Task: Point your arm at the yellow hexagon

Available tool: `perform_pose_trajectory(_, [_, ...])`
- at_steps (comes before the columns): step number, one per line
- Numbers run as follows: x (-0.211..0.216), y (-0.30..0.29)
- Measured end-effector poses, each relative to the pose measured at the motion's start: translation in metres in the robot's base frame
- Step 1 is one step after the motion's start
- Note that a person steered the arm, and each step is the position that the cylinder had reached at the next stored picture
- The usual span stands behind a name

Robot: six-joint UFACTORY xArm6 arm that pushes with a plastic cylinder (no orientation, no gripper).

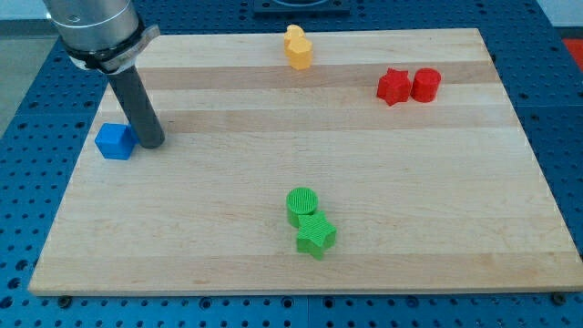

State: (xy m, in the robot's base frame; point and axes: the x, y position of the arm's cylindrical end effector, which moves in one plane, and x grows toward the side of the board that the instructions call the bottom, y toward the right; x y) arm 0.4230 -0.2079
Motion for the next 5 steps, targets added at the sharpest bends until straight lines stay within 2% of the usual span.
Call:
perform_pose_trajectory(4, [-0.008, -0.001])
perform_pose_trajectory(5, [-0.008, 0.016])
